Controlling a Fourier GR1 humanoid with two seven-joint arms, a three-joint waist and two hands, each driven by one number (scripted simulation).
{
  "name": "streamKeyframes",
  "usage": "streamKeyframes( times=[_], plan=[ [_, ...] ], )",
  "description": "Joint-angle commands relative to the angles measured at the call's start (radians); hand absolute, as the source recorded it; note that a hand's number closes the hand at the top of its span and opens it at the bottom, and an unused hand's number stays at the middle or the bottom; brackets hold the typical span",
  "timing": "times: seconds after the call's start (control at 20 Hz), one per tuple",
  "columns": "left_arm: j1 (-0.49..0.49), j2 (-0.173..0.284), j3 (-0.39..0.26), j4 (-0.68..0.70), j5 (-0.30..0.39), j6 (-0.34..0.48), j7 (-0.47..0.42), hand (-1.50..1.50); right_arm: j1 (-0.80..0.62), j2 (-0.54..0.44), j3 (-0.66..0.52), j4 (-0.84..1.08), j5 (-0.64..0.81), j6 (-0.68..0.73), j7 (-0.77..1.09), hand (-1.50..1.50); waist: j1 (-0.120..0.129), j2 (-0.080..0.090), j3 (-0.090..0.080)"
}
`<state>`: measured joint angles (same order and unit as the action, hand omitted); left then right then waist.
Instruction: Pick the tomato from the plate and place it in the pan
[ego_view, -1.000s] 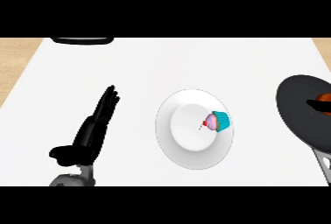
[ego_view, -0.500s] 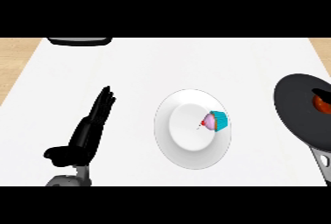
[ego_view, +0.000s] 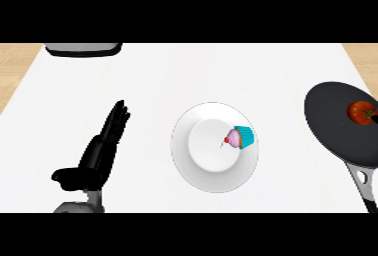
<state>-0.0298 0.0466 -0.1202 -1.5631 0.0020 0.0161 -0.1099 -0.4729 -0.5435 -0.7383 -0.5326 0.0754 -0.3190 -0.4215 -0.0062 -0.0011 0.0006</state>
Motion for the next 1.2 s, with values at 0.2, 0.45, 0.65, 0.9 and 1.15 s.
streamKeyframes(
  times=[0.2,0.45,0.65,0.9,1.15],
  plan=[
    [-0.013,0.010,0.021,-0.021,0.006,-0.006,0.039,0.00,0.228,0.106,0.021,-0.209,-0.118,0.208,-0.113,-1.50,0.000,-0.001,-0.001],
    [0.055,-0.012,-0.013,-0.024,-0.024,0.000,-0.031,0.00,0.432,0.197,0.082,-0.558,-0.123,0.197,0.004,-1.50,-0.005,-0.003,-0.002],
    [0.007,0.015,0.034,0.001,0.017,-0.046,-0.002,0.00,0.531,0.259,0.106,-0.657,-0.125,0.183,-0.017,-1.50,0.001,0.000,-0.001],
    [0.020,0.001,0.021,-0.045,-0.013,-0.030,0.031,0.00,0.556,0.211,0.108,-0.626,-0.155,0.241,-0.027,-1.50,0.004,0.000,-0.001],
    [0.000,0.005,0.060,0.038,0.020,-0.064,-0.046,0.00,0.659,0.305,0.162,-0.839,-0.107,0.170,0.074,-1.50,0.002,0.000,-0.001]
  ],
)
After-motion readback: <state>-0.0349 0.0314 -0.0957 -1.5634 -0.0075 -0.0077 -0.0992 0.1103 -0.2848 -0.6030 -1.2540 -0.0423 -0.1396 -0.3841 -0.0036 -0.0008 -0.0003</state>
